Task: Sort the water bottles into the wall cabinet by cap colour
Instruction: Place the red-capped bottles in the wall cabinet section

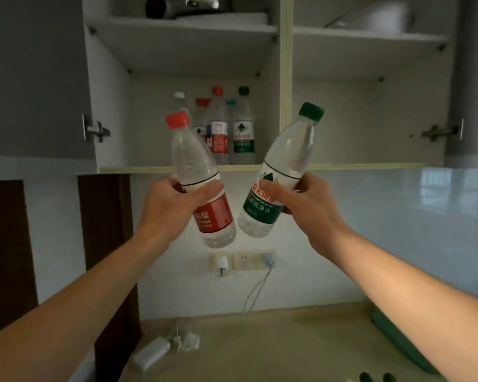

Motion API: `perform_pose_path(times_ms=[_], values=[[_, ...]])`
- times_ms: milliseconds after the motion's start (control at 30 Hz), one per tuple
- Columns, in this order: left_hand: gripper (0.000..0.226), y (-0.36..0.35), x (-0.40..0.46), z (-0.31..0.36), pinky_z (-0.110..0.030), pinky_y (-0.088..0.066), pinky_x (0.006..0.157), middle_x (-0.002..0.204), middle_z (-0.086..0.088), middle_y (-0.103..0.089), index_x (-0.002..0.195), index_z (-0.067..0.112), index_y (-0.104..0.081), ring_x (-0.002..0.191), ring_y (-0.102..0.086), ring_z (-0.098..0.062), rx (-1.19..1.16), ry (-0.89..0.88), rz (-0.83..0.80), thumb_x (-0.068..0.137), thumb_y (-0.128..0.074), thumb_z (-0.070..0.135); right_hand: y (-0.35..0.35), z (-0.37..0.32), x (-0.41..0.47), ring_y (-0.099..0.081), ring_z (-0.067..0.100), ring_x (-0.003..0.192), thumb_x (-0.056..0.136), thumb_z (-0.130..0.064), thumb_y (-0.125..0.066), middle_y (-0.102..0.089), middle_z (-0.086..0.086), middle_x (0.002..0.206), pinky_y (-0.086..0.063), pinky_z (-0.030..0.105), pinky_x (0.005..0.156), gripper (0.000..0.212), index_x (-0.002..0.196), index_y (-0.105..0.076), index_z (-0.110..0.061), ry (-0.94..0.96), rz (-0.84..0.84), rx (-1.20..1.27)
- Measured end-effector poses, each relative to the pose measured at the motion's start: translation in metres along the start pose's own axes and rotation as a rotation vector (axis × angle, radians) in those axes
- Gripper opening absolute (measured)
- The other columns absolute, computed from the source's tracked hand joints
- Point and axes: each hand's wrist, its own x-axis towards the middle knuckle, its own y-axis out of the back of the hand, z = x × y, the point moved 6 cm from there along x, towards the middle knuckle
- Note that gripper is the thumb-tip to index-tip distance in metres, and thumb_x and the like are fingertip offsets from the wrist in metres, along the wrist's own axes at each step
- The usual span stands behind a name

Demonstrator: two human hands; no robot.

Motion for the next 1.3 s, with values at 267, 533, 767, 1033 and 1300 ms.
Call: perform_pose_path(times_ms=[267, 533, 767, 1033, 1300], values=[[0.039, -0.003, 0.138, 0.021, -0.038, -0.062, 0.076, 0.09, 0.008, -0.076, 0.093, 0.027, -0.071, 0.083, -0.074, -0.012, -0.051, -0.139, 0.033, 0.066, -0.088, 0.05, -0.016, -0.033, 0.106, -0.073, 0.007, 0.084, 0.075, -0.033, -0.087, -0.077, -0.011, 0.089, -0.059, 0.03, 0.074, 0.03, 0.096, -0.067, -0.029, 0.059, 0.238, -0.018], [0.048, -0.013, 0.214, 0.038, -0.03, -0.054, 0.074, 0.093, 0.014, -0.067, 0.104, 0.033, -0.06, 0.084, -0.066, -0.007, 0.083, -0.277, 0.09, 0.069, -0.086, 0.052, -0.039, -0.044, 0.19, -0.069, 0.023, 0.106, 0.079, -0.027, -0.085, -0.072, 0.004, 0.114, -0.058, 0.043, 0.091, 0.047, 0.119, -0.065, -0.013, 0.078, 0.277, -0.153], [0.058, -0.03, 0.244, 0.013, -0.037, -0.056, 0.083, 0.109, 0.003, -0.07, 0.124, 0.023, -0.061, 0.096, -0.068, -0.018, 0.081, -0.146, 0.034, 0.076, -0.085, 0.045, -0.05, -0.015, 0.236, -0.069, 0.023, 0.094, 0.079, -0.038, -0.084, -0.071, 0.005, 0.109, -0.059, 0.033, 0.074, 0.054, 0.121, -0.062, -0.012, 0.024, 0.274, -0.367], [0.049, -0.039, 0.264, -0.01, -0.032, -0.051, 0.08, 0.11, 0.001, -0.066, 0.125, 0.021, -0.06, 0.095, -0.065, -0.018, 0.095, -0.066, -0.036, 0.085, -0.078, 0.041, -0.061, -0.005, 0.248, -0.068, 0.02, 0.082, 0.088, -0.056, -0.069, -0.066, 0.003, 0.098, -0.059, 0.037, 0.072, 0.053, 0.117, -0.052, -0.016, -0.003, 0.271, -0.79], [0.029, -0.049, 0.278, -0.022, -0.031, -0.054, 0.082, 0.105, 0.005, -0.069, 0.11, 0.031, -0.06, 0.095, -0.067, -0.015, 0.035, -0.043, -0.107, 0.088, -0.075, 0.042, -0.062, -0.003, 0.255, -0.064, 0.026, 0.091, 0.094, -0.051, -0.065, -0.061, 0.006, 0.099, -0.057, 0.042, 0.082, 0.052, 0.122, -0.052, -0.009, -0.014, 0.345, -0.923]])
